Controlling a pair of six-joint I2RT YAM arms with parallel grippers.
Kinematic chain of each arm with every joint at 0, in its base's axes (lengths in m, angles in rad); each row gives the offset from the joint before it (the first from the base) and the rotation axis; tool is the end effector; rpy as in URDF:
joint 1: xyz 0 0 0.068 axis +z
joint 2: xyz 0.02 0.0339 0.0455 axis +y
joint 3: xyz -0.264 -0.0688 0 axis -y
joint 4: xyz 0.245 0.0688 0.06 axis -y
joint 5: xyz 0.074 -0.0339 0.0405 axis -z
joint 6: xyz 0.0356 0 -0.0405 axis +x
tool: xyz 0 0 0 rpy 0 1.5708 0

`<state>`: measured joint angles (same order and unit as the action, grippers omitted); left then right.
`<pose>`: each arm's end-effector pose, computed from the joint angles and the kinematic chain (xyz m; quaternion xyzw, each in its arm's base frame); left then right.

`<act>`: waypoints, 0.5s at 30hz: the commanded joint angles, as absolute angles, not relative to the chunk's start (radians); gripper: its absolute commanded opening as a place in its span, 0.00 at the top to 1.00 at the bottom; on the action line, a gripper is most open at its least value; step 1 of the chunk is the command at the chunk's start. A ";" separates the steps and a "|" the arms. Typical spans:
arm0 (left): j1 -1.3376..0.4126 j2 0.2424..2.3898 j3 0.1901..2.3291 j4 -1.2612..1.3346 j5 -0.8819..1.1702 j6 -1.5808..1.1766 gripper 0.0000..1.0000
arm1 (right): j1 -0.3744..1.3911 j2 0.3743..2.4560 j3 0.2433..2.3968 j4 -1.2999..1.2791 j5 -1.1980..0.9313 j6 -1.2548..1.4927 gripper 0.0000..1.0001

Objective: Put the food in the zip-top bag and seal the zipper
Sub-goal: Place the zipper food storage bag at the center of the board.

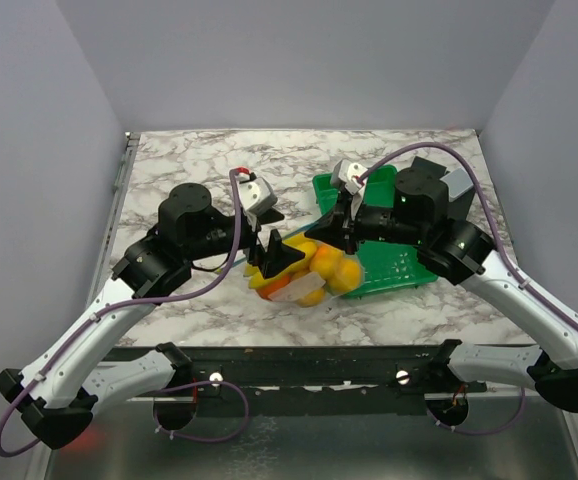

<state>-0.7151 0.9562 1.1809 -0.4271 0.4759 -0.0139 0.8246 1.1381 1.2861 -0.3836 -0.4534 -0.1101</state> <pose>0.1378 -0.1413 0.4210 0.3986 0.6561 -0.3896 0.5088 0.1554 0.1911 0.4239 -0.4690 0.6205 0.3763 0.5034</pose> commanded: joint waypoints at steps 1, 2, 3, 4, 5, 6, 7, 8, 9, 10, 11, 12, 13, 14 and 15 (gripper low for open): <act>-0.718 0.951 1.143 -0.412 0.508 -0.005 0.02 | 0.824 1.130 1.344 -0.323 -0.528 -0.080 0.99; -0.717 0.952 1.139 -0.413 0.502 -0.005 0.02 | 0.824 1.129 1.346 -0.320 -0.538 -0.077 0.99; -0.718 0.953 1.135 -0.413 0.494 0.013 0.02 | 0.824 1.129 1.347 -0.318 -0.546 -0.076 0.99; -0.718 0.953 1.131 -0.413 0.486 0.021 0.02 | 0.824 1.129 1.348 -0.316 -0.553 -0.075 0.99; -0.717 0.954 1.127 -0.412 0.480 0.024 0.03 | 0.824 1.130 1.349 -0.316 -0.557 -0.074 0.99; -0.718 0.956 1.124 -0.411 0.479 0.026 0.04 | 0.824 1.130 1.348 -0.315 -0.559 -0.073 0.99; -0.719 0.959 1.122 -0.410 0.480 0.027 0.05 | 0.824 1.132 1.347 -0.314 -0.562 -0.072 0.99; -0.718 0.961 1.120 -0.411 0.483 0.027 0.06 | 0.824 1.133 1.346 -0.312 -0.564 -0.072 0.99; -0.718 0.963 1.120 -0.411 0.487 0.027 0.08 | 0.824 1.135 1.344 -0.311 -0.565 -0.071 0.99; -0.718 0.964 1.120 -0.411 0.490 0.027 0.10 | 0.824 1.136 1.343 -0.309 -0.565 -0.069 0.99; -0.718 0.966 1.120 -0.411 0.491 0.028 0.14 | 0.824 1.139 1.340 -0.308 -0.565 -0.069 0.99; -0.718 0.968 1.118 -0.410 0.493 0.026 0.17 | 0.824 1.140 1.339 -0.307 -0.565 -0.069 0.99; -0.718 0.969 1.119 -0.411 0.497 0.026 0.20 | 0.824 1.141 1.337 -0.306 -0.562 -0.069 1.00; -0.717 0.972 1.120 -0.410 0.503 0.026 0.25 | 0.824 1.140 1.334 -0.303 -0.561 -0.069 0.99; -0.718 0.975 1.120 -0.411 0.509 0.025 0.30 | 0.824 1.140 1.331 -0.300 -0.558 -0.069 1.00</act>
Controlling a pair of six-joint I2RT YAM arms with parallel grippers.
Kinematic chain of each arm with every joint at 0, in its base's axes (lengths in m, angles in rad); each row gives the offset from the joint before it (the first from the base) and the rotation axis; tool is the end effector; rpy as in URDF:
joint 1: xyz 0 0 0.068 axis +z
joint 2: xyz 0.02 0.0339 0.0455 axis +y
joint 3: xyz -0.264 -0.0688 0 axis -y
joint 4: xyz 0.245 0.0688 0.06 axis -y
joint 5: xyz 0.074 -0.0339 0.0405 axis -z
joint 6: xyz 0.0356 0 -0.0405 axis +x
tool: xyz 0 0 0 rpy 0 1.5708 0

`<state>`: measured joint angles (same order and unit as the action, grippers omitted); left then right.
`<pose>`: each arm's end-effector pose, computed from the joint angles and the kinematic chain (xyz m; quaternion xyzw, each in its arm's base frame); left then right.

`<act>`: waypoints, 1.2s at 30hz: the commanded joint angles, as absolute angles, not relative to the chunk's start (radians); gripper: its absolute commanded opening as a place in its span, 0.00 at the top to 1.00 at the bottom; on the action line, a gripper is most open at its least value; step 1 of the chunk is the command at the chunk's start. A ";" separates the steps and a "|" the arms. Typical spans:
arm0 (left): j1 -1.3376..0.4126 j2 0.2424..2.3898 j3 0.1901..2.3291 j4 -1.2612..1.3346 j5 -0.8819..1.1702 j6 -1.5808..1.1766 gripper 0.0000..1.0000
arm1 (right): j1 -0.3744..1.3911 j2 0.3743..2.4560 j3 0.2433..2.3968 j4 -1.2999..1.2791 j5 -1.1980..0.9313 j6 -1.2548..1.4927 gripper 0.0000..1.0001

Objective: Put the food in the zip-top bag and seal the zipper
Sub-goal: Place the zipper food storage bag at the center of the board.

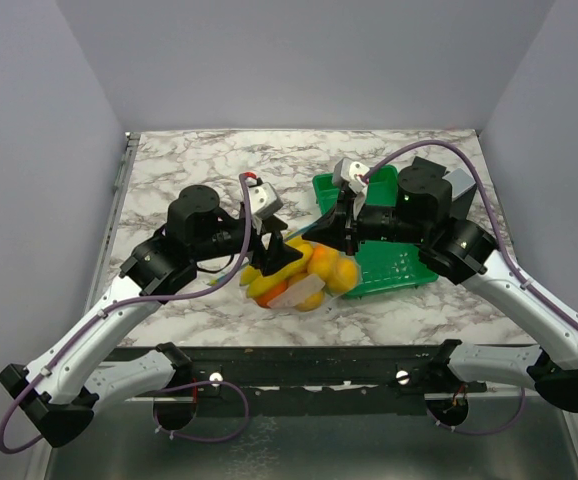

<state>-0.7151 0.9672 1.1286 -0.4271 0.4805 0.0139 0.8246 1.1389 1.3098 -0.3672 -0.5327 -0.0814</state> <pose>0.1434 -0.1463 0.4017 0.4101 0.6695 -0.3801 0.4890 0.1519 0.1910 0.4336 -0.4765 0.5974 0.4118 0.4964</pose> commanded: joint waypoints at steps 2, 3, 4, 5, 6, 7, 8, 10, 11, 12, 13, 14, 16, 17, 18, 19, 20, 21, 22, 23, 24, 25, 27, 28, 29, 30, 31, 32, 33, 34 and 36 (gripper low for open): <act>-0.717 0.980 1.120 -0.411 0.517 0.022 0.43 | 0.824 1.143 1.324 -0.296 -0.552 -0.069 0.99; -0.717 0.981 1.118 -0.410 0.520 0.020 0.48 | 0.824 1.144 1.324 -0.296 -0.551 -0.069 0.99; -0.718 0.984 1.120 -0.411 0.519 0.016 0.55 | 0.824 1.146 1.323 -0.296 -0.552 -0.068 0.99; -0.718 0.989 1.120 -0.411 0.519 0.014 0.63 | 0.824 1.147 1.322 -0.295 -0.555 -0.068 0.99; -0.718 0.992 1.121 -0.411 0.520 0.011 0.70 | 0.824 1.150 1.322 -0.296 -0.555 -0.068 0.99; -0.718 0.993 1.121 -0.411 0.523 0.011 0.77 | 0.824 1.152 1.320 -0.296 -0.556 -0.068 0.99; -0.718 0.995 1.122 -0.410 0.527 0.011 0.84 | 0.824 1.155 1.318 -0.295 -0.555 -0.069 1.00; -0.717 0.997 1.123 -0.411 0.527 0.010 1.00 | 0.824 1.157 1.316 -0.296 -0.552 -0.069 0.99; -0.718 0.997 1.123 -0.411 0.527 0.011 1.00 | 0.824 1.159 1.316 -0.296 -0.553 -0.069 0.99; -0.717 0.997 1.122 -0.411 0.528 0.011 1.00 | 0.824 1.159 1.316 -0.297 -0.552 -0.069 0.99; -0.718 0.996 1.123 -0.410 0.528 0.010 1.00 | 0.824 1.159 1.316 -0.297 -0.553 -0.069 0.99; -0.717 0.996 1.124 -0.409 0.528 0.010 1.00 | 0.824 1.159 1.317 -0.297 -0.555 -0.069 0.99; -0.718 0.993 1.125 -0.409 0.523 0.009 1.00 | 0.824 1.159 1.319 -0.298 -0.553 -0.069 1.00; -0.718 0.993 1.126 -0.410 0.520 0.009 1.00 | 0.824 1.160 1.321 -0.300 -0.550 -0.068 0.99; -0.718 0.991 1.126 -0.409 0.513 0.009 1.00 | 0.824 1.160 1.322 -0.302 -0.547 -0.068 0.99; -0.718 0.988 1.126 -0.411 0.505 0.008 1.00 | 0.824 1.161 1.324 -0.306 -0.540 -0.068 0.99; -0.717 0.986 1.124 -0.410 0.492 0.007 1.00 | 0.824 1.161 1.323 -0.309 -0.530 -0.065 0.99; -0.718 0.982 1.121 -0.410 0.480 0.007 1.00 | 0.824 1.160 1.324 -0.313 -0.518 -0.063 1.00; -0.718 0.979 1.118 -0.410 0.465 0.005 1.00 | 0.824 1.160 1.324 -0.317 -0.505 -0.064 1.00; -0.718 0.976 1.114 -0.410 0.447 0.003 1.00 | 0.824 1.159 1.324 -0.324 -0.488 -0.064 0.99; -0.718 0.975 1.111 -0.409 0.425 0.003 1.00 | 0.824 1.159 1.324 -0.330 -0.469 -0.062 0.98; -0.717 0.974 1.107 -0.410 0.401 0.003 1.00 | 0.824 1.159 1.323 -0.335 -0.449 -0.060 0.94; -0.718 0.974 1.101 -0.411 0.366 0.004 1.00 | 0.824 1.156 1.321 -0.341 -0.413 -0.060 0.83; -0.717 0.974 1.099 -0.410 0.350 0.003 1.00 | 0.824 1.153 1.320 -0.343 -0.394 -0.060 0.76; -0.717 0.973 1.098 -0.410 0.331 0.003 1.00 | 0.824 1.147 1.317 -0.344 -0.376 -0.060 0.68; -0.718 0.973 1.097 -0.410 0.312 0.003 1.00 | 0.824 1.143 1.312 -0.343 -0.360 -0.062 0.62; -0.718 0.972 1.097 -0.409 0.288 0.003 1.00 | 0.824 1.137 1.307 -0.344 -0.341 -0.065 0.58; -0.717 0.973 1.098 -0.410 0.271 0.003 1.00 | 0.824 1.131 1.301 -0.344 -0.324 -0.066 0.55; -0.718 0.974 1.099 -0.410 0.254 0.003 1.00 | 0.824 1.123 1.296 -0.344 -0.307 -0.067 0.52; -0.717 0.974 1.101 -0.409 0.238 0.004 1.00 | 0.824 1.116 1.292 -0.344 -0.291 -0.070 0.50; -0.718 0.976 1.103 -0.409 0.202 0.003 1.00 | 0.824 1.105 1.282 -0.346 -0.254 -0.071 0.46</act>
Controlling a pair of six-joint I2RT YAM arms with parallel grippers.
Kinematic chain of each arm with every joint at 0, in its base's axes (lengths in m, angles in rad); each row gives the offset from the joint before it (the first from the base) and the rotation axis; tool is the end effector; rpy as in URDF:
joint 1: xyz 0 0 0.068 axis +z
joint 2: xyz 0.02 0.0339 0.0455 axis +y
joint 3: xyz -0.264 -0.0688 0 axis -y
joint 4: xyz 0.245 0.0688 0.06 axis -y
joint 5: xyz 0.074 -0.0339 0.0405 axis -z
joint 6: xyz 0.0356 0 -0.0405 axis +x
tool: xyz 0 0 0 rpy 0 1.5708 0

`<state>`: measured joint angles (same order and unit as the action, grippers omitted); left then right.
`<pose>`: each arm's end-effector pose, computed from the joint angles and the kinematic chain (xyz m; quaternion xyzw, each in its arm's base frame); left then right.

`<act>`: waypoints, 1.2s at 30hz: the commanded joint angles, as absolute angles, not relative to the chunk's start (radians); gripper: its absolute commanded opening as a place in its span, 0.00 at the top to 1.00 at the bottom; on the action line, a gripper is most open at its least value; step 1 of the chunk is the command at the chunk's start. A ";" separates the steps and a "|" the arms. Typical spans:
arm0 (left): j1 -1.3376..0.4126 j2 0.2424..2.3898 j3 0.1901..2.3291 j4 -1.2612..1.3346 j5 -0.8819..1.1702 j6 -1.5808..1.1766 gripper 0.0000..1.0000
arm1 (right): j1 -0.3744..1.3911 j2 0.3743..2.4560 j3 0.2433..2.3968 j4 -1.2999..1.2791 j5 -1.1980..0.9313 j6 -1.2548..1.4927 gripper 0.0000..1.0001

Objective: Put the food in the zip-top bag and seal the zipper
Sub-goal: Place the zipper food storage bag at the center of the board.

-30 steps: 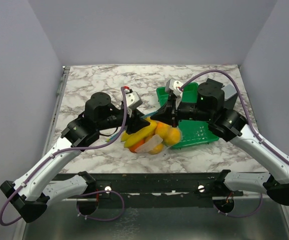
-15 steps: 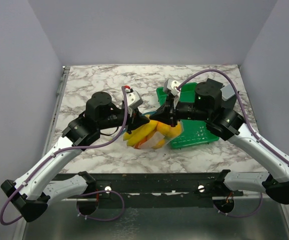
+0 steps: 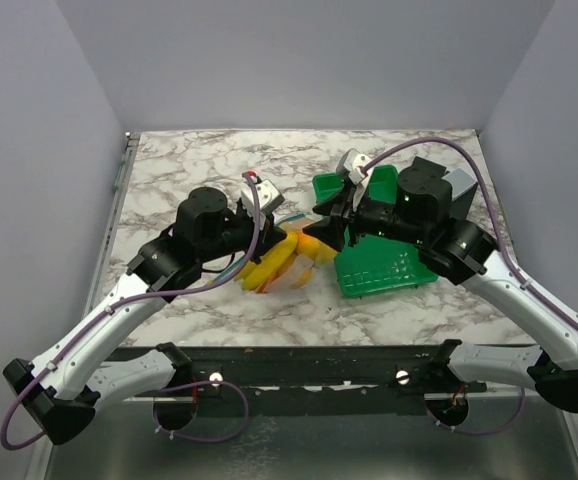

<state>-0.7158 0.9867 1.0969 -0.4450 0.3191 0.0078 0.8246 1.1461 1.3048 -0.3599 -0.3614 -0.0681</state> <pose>0.1535 -0.1483 0.3849 0.3709 0.7200 -0.3198 0.4917 0.1597 0.1912 0.4306 -0.4314 0.6382 0.3591 0.5268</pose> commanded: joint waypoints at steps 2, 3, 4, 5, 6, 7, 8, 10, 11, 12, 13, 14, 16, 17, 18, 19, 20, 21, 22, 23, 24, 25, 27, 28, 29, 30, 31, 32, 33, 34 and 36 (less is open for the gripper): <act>-0.717 0.982 1.104 -0.409 0.157 0.003 1.00 | 0.824 1.096 1.277 -0.352 -0.222 -0.072 0.43; -0.717 0.986 1.105 -0.411 0.123 0.004 1.00 | 0.824 1.092 1.273 -0.353 -0.206 -0.072 0.42; -0.718 0.991 1.107 -0.411 0.085 0.007 1.00 | 0.824 1.089 1.270 -0.354 -0.189 -0.072 0.41; -0.717 0.995 1.109 -0.410 0.032 0.012 1.00 | 0.824 1.087 1.265 -0.354 -0.170 -0.071 0.41; -0.717 1.002 1.114 -0.410 -0.043 0.016 1.00 | 0.824 1.085 1.262 -0.355 -0.157 -0.070 0.40; -0.718 1.010 1.122 -0.407 -0.091 0.024 1.00 | 0.824 1.085 1.258 -0.357 -0.144 -0.071 0.40; -0.717 1.020 1.131 -0.407 -0.139 0.032 1.00 | 0.824 1.083 1.254 -0.357 -0.129 -0.071 0.40; -0.717 1.046 1.147 -0.401 -0.218 0.042 1.00 | 0.824 1.080 1.240 -0.350 -0.094 -0.066 0.39; -0.718 1.057 1.154 -0.398 -0.253 0.047 1.00 | 0.824 1.079 1.235 -0.348 -0.077 -0.066 0.39; -0.717 1.069 1.160 -0.395 -0.287 0.051 1.00 | 0.824 1.076 1.229 -0.346 -0.065 -0.066 0.39; -0.718 1.075 1.160 -0.384 -0.327 0.054 1.00 | 0.824 1.075 1.225 -0.343 -0.056 -0.065 0.39; -0.718 1.080 1.158 -0.372 -0.363 0.063 1.00 | 0.824 1.072 1.218 -0.340 -0.053 -0.064 0.39; -0.718 1.086 1.145 -0.336 -0.436 0.084 1.00 | 0.824 1.063 1.201 -0.327 -0.046 -0.057 0.38; -0.718 1.094 1.143 -0.325 -0.467 0.096 1.00 | 0.824 1.056 1.189 -0.316 -0.043 -0.053 0.38; -0.717 1.104 1.146 -0.317 -0.496 0.110 1.00 | 0.824 1.047 1.176 -0.305 -0.040 -0.051 0.39; -0.717 1.118 1.151 -0.311 -0.521 0.121 1.00 | 0.824 1.039 1.163 -0.297 -0.038 -0.050 0.38; -0.717 1.134 1.159 -0.305 -0.546 0.133 1.00 | 0.824 1.034 1.153 -0.292 -0.033 -0.048 0.38; -0.718 1.151 1.166 -0.302 -0.570 0.145 1.00 | 0.824 1.030 1.146 -0.290 -0.028 -0.048 0.38; -0.718 1.168 1.171 -0.291 -0.599 0.166 1.00 | 0.824 1.029 1.142 -0.291 -0.025 -0.049 0.38; -0.718 1.180 1.167 -0.273 -0.633 0.190 1.00 | 0.824 1.027 1.141 -0.293 -0.022 -0.048 0.38; -0.717 1.188 1.151 -0.231 -0.668 0.224 1.00 | 0.824 1.025 1.140 -0.295 -0.020 -0.047 0.38; -0.716 1.193 1.125 -0.176 -0.700 0.262 1.00 | 0.823 1.022 1.137 -0.295 -0.022 -0.045 0.38; -0.713 1.208 1.083 -0.081 -0.733 0.321 1.00 | 0.824 1.016 1.130 -0.292 -0.034 -0.041 0.38; -0.711 1.220 1.074 -0.052 -0.735 0.345 1.00 | 0.824 1.012 1.127 -0.291 -0.038 -0.039 0.38; -0.708 1.241 1.069 -0.028 -0.735 0.365 1.00 | 0.823 1.009 1.122 -0.291 -0.040 -0.038 0.38; -0.705 1.262 1.068 -0.013 -0.739 0.382 1.00 | 0.824 1.004 1.119 -0.293 -0.042 -0.037 0.38; -0.702 1.285 1.068 -0.008 -0.741 0.396 1.00 | 0.824 0.999 1.116 -0.296 -0.044 -0.033 0.38; -0.699 1.304 1.064 -0.005 -0.740 0.406 1.00 | 0.824 0.992 1.113 -0.299 -0.046 -0.031 0.38; -0.696 1.316 1.051 0.020 -0.731 0.415 1.00 | 0.823 0.982 1.109 -0.302 -0.047 -0.028 0.38; -0.691 1.324 1.035 0.038 -0.715 0.417 1.00 | 0.823 0.972 1.105 -0.307 -0.047 -0.027 0.38; -0.690 1.336 1.007 0.055 -0.683 0.400 1.00 | 0.824 0.950 1.094 -0.315 -0.048 -0.024 0.38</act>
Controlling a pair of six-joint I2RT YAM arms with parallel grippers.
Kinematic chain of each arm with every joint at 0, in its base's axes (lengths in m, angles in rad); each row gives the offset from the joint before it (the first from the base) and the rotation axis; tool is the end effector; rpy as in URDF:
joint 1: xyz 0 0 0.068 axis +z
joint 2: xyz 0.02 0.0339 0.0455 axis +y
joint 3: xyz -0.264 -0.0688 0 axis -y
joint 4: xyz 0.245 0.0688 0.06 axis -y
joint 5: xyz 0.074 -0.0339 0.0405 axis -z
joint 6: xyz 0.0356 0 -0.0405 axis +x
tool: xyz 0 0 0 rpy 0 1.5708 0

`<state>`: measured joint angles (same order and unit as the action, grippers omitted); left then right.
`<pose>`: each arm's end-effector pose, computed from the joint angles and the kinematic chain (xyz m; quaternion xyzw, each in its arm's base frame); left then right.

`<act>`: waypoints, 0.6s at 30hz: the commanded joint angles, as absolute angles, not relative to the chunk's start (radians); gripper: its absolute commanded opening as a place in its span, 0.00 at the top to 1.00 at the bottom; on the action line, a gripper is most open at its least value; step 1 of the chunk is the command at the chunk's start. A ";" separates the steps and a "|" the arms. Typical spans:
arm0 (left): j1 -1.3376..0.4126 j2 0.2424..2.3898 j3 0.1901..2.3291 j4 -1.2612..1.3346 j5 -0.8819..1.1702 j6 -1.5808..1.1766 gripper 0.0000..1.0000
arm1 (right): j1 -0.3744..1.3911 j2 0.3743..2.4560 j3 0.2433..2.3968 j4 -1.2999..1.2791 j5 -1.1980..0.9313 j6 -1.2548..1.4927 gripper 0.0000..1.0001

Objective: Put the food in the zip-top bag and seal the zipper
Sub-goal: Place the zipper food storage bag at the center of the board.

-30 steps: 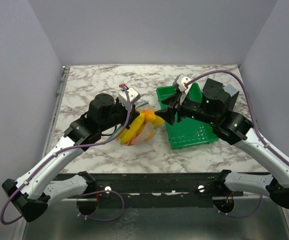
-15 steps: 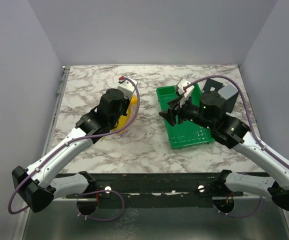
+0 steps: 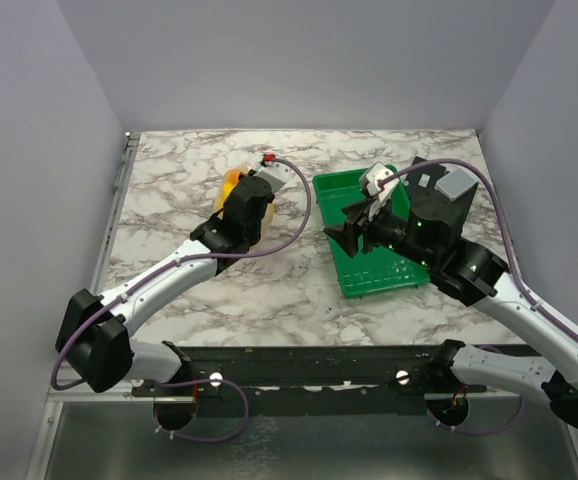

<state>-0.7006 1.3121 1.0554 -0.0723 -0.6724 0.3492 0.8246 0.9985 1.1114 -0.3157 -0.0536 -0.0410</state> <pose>0.2444 -0.1771 0.3316 0.2187 0.7606 0.1682 0.5876 0.1486 0.1636 0.4006 -0.3403 0.6962 0.2604 0.5759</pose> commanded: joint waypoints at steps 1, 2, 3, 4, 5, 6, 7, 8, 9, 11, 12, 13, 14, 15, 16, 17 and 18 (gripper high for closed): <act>-0.690 1.343 1.002 0.055 -0.664 0.383 1.00 | 0.824 0.940 1.088 -0.318 -0.048 -0.022 0.38; -0.689 1.351 0.999 0.055 -0.642 0.361 1.00 | 0.824 0.931 1.082 -0.320 -0.048 -0.020 0.38; -0.690 1.359 0.995 0.054 -0.618 0.336 1.00 | 0.823 0.922 1.076 -0.320 -0.048 -0.018 0.38; -0.690 1.367 0.991 0.054 -0.599 0.308 1.00 | 0.823 0.913 1.069 -0.321 -0.048 -0.016 0.38; -0.690 1.375 0.990 0.051 -0.571 0.281 1.00 | 0.824 0.905 1.063 -0.321 -0.047 -0.010 0.38; -0.690 1.381 0.989 0.047 -0.546 0.250 1.00 | 0.823 0.899 1.059 -0.321 -0.048 -0.008 0.38; -0.690 1.385 0.986 0.045 -0.523 0.218 1.00 | 0.824 0.894 1.055 -0.319 -0.051 -0.004 0.38; -0.691 1.387 0.982 0.045 -0.499 0.189 1.00 | 0.823 0.890 1.049 -0.319 -0.053 -0.003 0.38; -0.692 1.390 0.977 0.045 -0.478 0.162 1.00 | 0.823 0.886 1.045 -0.320 -0.054 -0.003 0.38; -0.700 1.398 0.968 0.045 -0.451 0.111 1.00 | 0.822 0.880 1.038 -0.323 -0.056 -0.003 0.38; -0.704 1.401 0.960 0.044 -0.437 0.090 1.00 | 0.823 0.879 1.036 -0.326 -0.056 -0.003 0.38; -0.710 1.404 0.952 0.045 -0.425 0.069 1.00 | 0.823 0.878 1.035 -0.328 -0.052 -0.003 0.38; -0.717 1.404 0.942 0.045 -0.423 0.049 1.00 | 0.824 0.877 1.034 -0.328 -0.049 -0.003 0.38; -0.724 1.405 0.933 0.045 -0.422 0.030 1.00 | 0.824 0.875 1.033 -0.329 -0.044 -0.003 0.38; -0.728 1.406 0.926 0.045 -0.418 0.009 1.00 | 0.824 0.872 1.032 -0.330 -0.040 0.023 0.38; -0.730 1.404 0.918 0.046 -0.409 -0.018 1.00 | 0.824 0.869 1.032 -0.330 -0.034 0.029 0.38; -0.735 1.403 0.911 0.048 -0.397 -0.041 1.00 | 0.823 0.868 1.031 -0.330 -0.030 0.030 0.37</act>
<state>-0.7170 1.3880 0.9550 0.0463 -0.4709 0.1032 0.8246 0.8875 1.0374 -0.3180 -0.0532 -0.0021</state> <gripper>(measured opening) 0.005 0.621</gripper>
